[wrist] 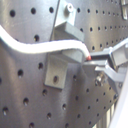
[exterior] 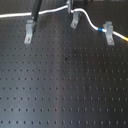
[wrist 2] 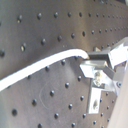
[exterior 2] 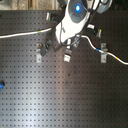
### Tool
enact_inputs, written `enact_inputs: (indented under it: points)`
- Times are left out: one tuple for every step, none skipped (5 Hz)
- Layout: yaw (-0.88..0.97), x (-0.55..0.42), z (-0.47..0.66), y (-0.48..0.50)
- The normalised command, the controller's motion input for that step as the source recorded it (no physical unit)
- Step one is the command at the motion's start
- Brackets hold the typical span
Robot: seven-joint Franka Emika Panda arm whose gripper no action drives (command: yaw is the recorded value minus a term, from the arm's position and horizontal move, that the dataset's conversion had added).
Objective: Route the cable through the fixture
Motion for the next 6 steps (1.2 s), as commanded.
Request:
enact_inputs:
  points:
    - [0.21, -0.274, 0.21, -0.15]
    - [0.36, -0.131, 0.11, -0.008]
    - [0.33, -0.014, 0.06, -0.006]
    - [0.23, 0.183, -0.05, 0.023]
    - [0.26, 0.059, 0.07, -0.228]
    - [0.35, -0.13, 0.06, -0.351]
